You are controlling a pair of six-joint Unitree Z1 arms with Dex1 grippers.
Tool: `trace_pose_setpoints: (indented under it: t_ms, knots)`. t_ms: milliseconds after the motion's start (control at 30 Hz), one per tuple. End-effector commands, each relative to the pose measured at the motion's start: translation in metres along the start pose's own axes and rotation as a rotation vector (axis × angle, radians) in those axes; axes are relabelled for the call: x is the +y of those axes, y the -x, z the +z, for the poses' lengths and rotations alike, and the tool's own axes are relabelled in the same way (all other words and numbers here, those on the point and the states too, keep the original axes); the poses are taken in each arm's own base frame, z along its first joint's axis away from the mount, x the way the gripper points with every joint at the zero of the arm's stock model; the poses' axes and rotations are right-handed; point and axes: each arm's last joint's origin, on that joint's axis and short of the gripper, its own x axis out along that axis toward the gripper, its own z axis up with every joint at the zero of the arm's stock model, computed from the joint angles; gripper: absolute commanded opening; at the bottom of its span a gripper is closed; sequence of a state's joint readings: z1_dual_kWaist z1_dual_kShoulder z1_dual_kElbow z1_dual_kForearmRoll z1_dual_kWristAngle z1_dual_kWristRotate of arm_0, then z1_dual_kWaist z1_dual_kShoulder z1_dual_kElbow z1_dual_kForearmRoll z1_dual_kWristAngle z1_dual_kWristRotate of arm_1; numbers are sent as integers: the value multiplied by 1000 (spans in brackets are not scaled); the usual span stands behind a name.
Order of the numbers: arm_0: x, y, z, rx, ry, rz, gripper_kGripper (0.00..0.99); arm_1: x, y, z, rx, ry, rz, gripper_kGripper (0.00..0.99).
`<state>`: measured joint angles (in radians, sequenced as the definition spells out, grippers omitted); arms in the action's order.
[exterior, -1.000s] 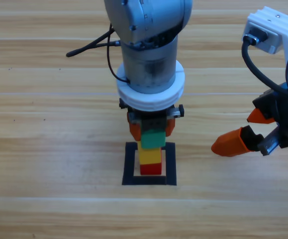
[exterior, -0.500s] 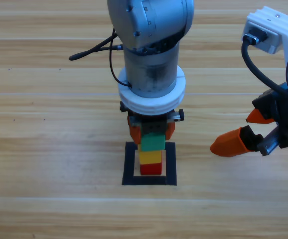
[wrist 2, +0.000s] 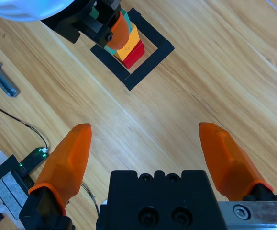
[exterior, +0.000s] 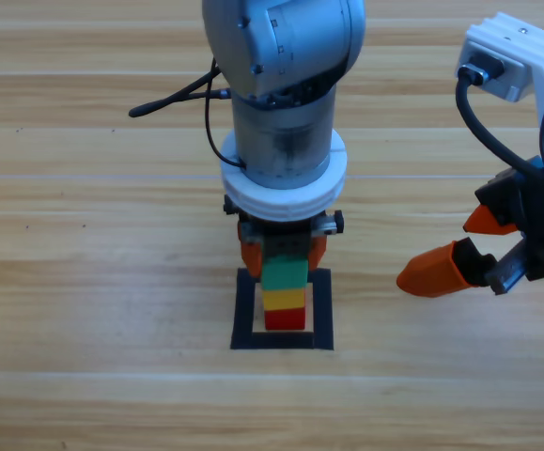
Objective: Stack the blocks in the rectangular block: red at the bottom, yellow in the middle, green on top
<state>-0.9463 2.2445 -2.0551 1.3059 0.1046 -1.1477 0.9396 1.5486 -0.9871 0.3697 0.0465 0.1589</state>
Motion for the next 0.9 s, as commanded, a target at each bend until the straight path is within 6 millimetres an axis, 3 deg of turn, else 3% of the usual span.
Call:
trace_pose_setpoints:
  t_ms: [33, 133, 167, 300, 600, 800, 900]
  knots:
    - [-6, -33, 2, 21, -11, 62, 192, -6, 6, -4, -29, -14, 9, 990]
    - [-8, -35, 3, 20, -11, 56, 290, -7, 6, -4, -28, -15, 7, 990]
    - [-9, -35, 3, 18, -12, 50, 390, -6, 6, -4, -28, -15, 8, 990]
    - [-15, -34, 6, 11, -10, 33, 973, -7, 6, -4, -28, -15, 7, 990]
    - [-16, -28, 7, 1, -7, 17, 990, -6, 9, -5, -35, -9, 10, 990]
    - [-13, 13, 13, -66, -2, -36, 990, -6, 22, -8, -72, 7, 14, 990]
    - [-8, 17, 12, -67, -9, -26, 990, -6, 23, -8, -73, 10, 14, 990]
